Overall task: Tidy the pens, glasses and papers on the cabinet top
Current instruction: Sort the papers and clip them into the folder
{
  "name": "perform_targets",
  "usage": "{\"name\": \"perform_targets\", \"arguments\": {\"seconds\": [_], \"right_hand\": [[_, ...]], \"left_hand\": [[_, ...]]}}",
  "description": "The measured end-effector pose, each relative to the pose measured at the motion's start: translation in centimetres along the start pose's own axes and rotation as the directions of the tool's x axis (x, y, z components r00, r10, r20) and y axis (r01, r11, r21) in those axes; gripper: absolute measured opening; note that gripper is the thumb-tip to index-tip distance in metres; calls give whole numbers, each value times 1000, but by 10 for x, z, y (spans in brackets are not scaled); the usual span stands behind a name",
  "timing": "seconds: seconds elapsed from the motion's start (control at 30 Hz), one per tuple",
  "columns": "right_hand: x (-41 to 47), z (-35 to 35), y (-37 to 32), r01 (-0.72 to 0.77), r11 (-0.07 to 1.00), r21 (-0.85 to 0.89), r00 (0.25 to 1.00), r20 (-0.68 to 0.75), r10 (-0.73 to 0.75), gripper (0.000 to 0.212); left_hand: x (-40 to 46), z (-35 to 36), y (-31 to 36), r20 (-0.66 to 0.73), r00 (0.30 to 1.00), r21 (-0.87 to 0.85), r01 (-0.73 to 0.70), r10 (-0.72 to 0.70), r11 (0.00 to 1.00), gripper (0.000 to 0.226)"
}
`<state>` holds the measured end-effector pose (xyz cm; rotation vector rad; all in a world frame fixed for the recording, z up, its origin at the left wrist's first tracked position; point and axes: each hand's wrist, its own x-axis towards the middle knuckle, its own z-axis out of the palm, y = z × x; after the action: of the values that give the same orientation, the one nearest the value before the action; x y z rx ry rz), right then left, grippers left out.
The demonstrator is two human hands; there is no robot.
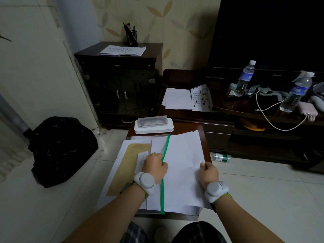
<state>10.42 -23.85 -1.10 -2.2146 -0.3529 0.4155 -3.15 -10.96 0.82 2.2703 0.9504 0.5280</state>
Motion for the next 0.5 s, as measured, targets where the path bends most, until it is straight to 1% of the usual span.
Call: {"name": "perform_targets", "arguments": {"seconds": [0.3, 0.43, 0.5], "right_hand": [[-6, 18, -15, 10, 1000, -25, 998, 54, -9, 29], [-8, 31, -21, 38, 999, -24, 995, 93, -36, 24], [-9, 37, -23, 44, 999, -13, 993, 111, -42, 26]], "left_hand": [[1, -2, 8, -5, 1000, 8, -1, 1, 1000, 40], [3, -1, 9, -4, 1000, 7, 24, -24, 1000, 32], [3, -2, 9, -11, 1000, 10, 28, -28, 1000, 36]]}}
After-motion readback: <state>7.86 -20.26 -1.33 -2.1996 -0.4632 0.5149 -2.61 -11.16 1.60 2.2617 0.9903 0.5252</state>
